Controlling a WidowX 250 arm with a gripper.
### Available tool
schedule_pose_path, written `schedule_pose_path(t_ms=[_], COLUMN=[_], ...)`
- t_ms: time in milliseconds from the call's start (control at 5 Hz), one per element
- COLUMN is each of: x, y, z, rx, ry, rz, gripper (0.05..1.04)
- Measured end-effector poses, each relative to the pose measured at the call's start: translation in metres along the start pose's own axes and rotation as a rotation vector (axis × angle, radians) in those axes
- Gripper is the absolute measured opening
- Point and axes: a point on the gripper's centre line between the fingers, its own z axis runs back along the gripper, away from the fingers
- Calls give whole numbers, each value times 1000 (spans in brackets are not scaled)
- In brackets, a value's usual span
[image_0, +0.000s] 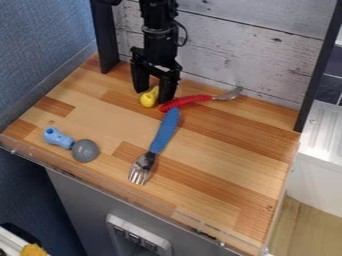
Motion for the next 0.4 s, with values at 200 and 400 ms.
schedule_pose_path(t_ms=[200,400], x=[9,18], y=[-1,-7], z=[-5,-6], rx=[2,2], ry=[-5,-10], rz=[-8,30], gripper=[952,682])
